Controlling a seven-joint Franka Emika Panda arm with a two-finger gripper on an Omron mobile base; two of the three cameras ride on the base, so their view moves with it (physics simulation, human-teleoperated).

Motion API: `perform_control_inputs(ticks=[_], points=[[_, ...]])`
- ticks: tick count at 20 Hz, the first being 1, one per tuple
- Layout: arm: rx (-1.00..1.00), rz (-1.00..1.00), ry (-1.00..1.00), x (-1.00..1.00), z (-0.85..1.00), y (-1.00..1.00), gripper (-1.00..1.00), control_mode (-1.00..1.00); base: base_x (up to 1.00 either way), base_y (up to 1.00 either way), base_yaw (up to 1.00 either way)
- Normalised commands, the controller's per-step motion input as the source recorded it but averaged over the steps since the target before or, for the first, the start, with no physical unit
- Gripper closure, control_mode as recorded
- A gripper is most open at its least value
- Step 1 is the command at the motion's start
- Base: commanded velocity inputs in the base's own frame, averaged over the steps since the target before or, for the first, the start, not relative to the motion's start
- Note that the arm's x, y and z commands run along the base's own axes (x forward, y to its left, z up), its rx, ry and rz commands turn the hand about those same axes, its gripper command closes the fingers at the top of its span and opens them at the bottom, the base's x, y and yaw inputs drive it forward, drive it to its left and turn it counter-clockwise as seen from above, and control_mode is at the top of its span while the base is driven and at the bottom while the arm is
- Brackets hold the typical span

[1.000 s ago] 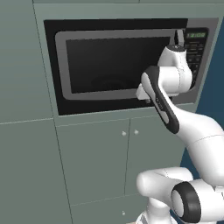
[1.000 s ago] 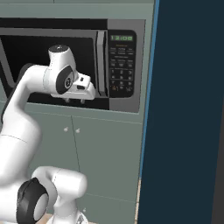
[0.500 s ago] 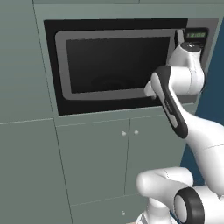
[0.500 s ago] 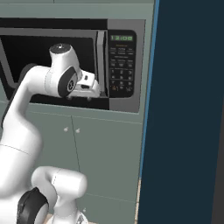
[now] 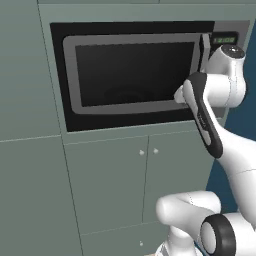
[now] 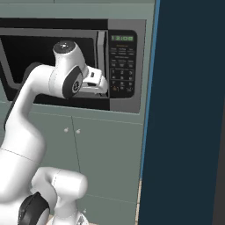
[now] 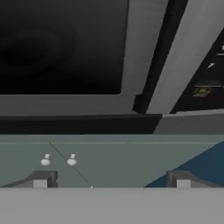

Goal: Pick the eggplant from the counter and place it in the microwave. Then turn on the microwave.

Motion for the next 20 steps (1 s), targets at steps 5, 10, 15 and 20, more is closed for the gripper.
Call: perform_control_inputs(ticks=[5,10,15,20], points=[[0.00,-0.06,-0.07,0.00,0.24,-0.18,-1.00,-1.00,0.00,0.00,0.00],[0.00,-0.08,-0.05,0.00,0.25,-0.18,-1.00,-1.00,0.00,0.00,0.00],[0.00,-0.06,-0.08,0.00,0.23,-0.13,-1.00,-1.00,0.00,0.00,0.00],[-0.02,-0.01,-0.15,0.00,0.16,-0.04,-1.00,-1.00,0.00,0.00,0.00]])
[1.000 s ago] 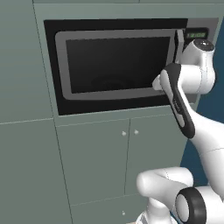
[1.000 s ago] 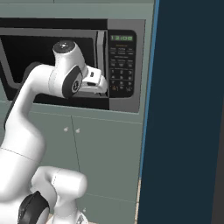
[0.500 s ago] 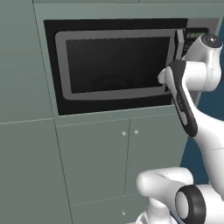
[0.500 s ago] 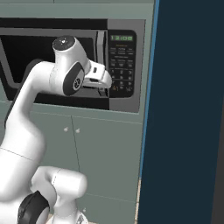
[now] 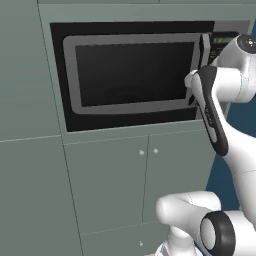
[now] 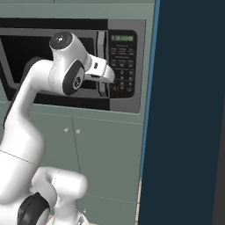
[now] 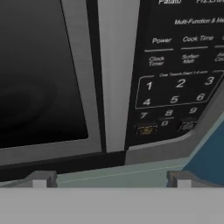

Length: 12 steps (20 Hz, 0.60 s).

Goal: Pick the eggplant from the counter and place it in the microwave. Then turn on the microwave.

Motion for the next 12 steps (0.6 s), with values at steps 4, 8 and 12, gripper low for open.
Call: perform_control_inputs(ticks=[4,8,12], points=[[-0.02,0.00,-0.16,0.03,0.09,0.00,-1.00,-1.00,0.00,0.00,0.00],[0.00,0.00,-0.10,0.04,0.14,0.00,-1.00,-1.00,0.00,0.00,0.00],[0.00,0.00,-0.08,0.11,0.15,-0.03,-1.00,-1.00,0.00,0.00,0.00]])
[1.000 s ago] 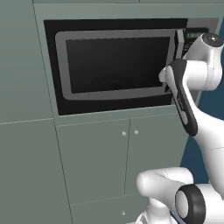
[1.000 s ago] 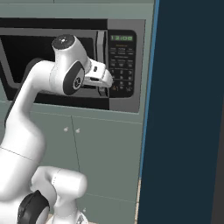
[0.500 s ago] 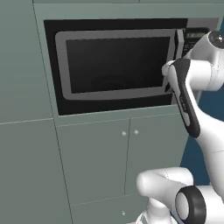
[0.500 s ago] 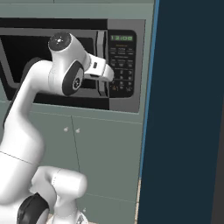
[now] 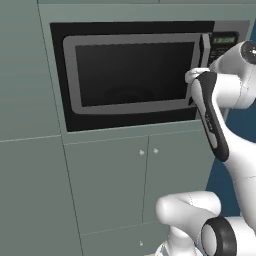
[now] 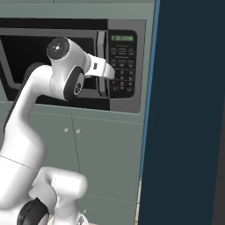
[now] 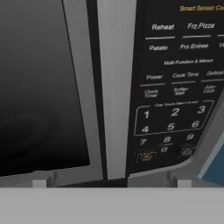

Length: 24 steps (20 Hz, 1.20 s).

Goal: Pick the eggplant from the counter and place it in the microwave. Then turn on the microwave.

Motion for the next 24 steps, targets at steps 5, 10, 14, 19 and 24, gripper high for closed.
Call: perform_control_inputs(ticks=[5,10,14,19,24], points=[[0.00,0.00,-0.07,0.16,0.11,-0.08,-1.00,-1.00,0.00,0.00,0.00],[0.00,0.00,-0.05,0.18,0.09,-0.05,-1.00,-1.00,0.00,0.00,0.00],[0.00,0.01,0.00,0.25,0.06,-0.04,-1.00,-1.00,0.00,0.00,0.00],[0.00,0.02,0.00,0.30,0.01,-0.01,-1.00,-1.00,0.00,0.00,0.00],[0.00,0.03,0.00,0.31,0.00,0.00,-1.00,-1.00,0.00,0.00,0.00]])
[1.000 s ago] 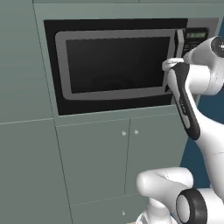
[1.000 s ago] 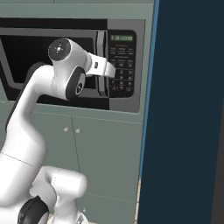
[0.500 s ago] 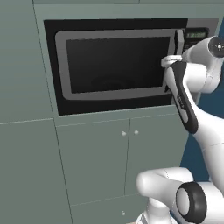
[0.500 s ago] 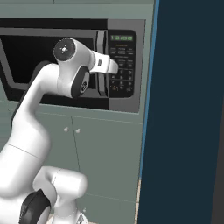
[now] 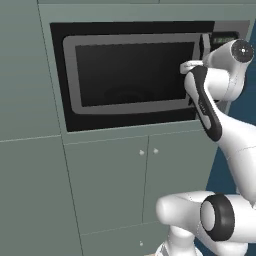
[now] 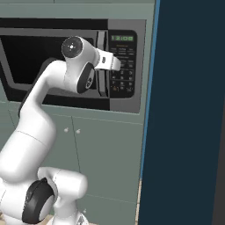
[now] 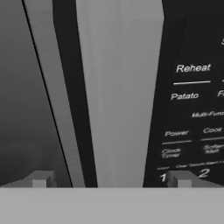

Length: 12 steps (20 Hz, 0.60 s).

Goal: Pick the eggplant from the counter and place it in the microwave. Then turn on the microwave.

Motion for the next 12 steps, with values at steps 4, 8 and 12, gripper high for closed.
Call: perform_control_inputs(ticks=[4,8,12], points=[[0.00,0.04,0.00,0.33,0.00,-0.03,-1.00,-1.00,0.00,0.00,0.00],[0.00,0.04,0.00,0.30,0.00,-0.05,-1.00,-1.00,0.00,0.00,0.00],[0.00,0.02,0.00,0.22,0.00,-0.01,1.00,-1.00,0.00,0.00,0.00]])
